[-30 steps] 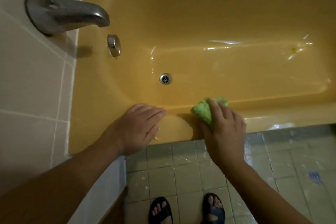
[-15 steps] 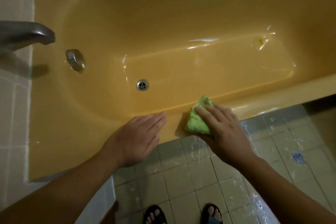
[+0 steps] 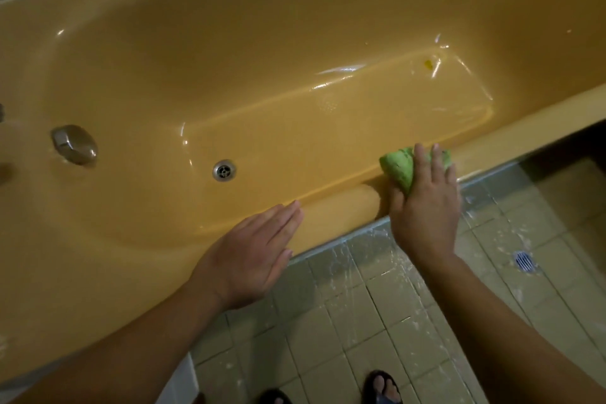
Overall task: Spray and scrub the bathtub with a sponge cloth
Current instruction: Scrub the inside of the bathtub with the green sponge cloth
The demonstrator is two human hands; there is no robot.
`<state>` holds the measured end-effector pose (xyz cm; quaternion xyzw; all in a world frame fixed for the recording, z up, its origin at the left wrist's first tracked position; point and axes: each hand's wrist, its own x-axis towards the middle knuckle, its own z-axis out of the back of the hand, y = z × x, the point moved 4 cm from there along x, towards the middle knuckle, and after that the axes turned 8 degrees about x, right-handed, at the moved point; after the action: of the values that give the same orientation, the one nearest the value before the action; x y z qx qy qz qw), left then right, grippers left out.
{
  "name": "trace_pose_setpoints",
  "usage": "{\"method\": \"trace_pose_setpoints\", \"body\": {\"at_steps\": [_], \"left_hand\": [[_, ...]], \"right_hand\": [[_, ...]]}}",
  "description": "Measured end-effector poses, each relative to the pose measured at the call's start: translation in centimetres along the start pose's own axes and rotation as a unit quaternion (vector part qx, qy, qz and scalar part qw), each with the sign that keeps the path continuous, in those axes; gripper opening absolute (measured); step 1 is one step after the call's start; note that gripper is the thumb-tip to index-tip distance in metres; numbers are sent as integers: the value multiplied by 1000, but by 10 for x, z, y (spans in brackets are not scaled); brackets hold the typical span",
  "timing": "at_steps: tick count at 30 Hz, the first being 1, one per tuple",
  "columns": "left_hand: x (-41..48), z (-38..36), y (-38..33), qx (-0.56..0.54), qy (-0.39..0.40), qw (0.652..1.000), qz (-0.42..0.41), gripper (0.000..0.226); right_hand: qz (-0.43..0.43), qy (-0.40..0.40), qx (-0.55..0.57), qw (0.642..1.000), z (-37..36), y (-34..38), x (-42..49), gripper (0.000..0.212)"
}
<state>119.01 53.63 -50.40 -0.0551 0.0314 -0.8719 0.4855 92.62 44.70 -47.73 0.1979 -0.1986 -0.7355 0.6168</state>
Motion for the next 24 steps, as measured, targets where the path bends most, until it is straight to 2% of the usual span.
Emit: {"method": "trace_pose_setpoints", "body": {"at_steps": [1, 4, 6, 7, 10, 11, 12, 14, 16, 18, 20, 22, 23, 24], "left_hand": [[7, -1, -4, -3, 1, 1000, -3, 59], [26, -2, -13, -6, 11, 1000, -2, 59], [32, -4, -17, 8, 17, 1000, -5, 59], [34, -5, -18, 16, 18, 1000, -10, 59], [44, -9, -23, 32, 16, 999, -28, 58], [48, -11, -26, 34, 17, 999, -33, 58], [53, -13, -28, 35, 18, 998, -38, 58], [63, -13, -33, 41, 18, 998, -43, 58], [72, -12, -37, 50, 13, 997, -52, 58], [78, -12, -40, 58, 6, 996, -60, 58], [85, -12, -44, 64, -2, 996, -66, 57], [93, -13, -50, 66, -8, 995, -77, 56], [98, -14, -53, 64, -12, 994, -84, 56], [104, -14, -56, 62, -15, 994, -90, 56]], "right_hand": [[27, 8, -8, 1000, -5, 6, -7, 81], [189, 82, -29, 978, -14, 14, -27, 78], [221, 98, -58, 968, -4, -5, -12, 72], [186, 74, -51, 978, 5, -18, 4, 69], [-23, -35, 20, 999, 27, -44, 40, 61], [-35, -38, 16, 999, 26, -40, 39, 61], [7, -19, 0, 1000, 21, -33, 33, 62], [162, 59, -31, 984, 12, -17, 15, 65], [239, 114, -47, 963, 18, -25, 14, 66], [190, 76, -49, 978, 30, -48, 44, 63], [66, 0, -16, 998, 44, -66, 73, 58], [-16, -57, 10, 998, 48, -69, 82, 55], [-13, -54, 6, 998, 45, -64, 78, 56], [27, -34, -2, 999, 39, -57, 70, 57]]}}
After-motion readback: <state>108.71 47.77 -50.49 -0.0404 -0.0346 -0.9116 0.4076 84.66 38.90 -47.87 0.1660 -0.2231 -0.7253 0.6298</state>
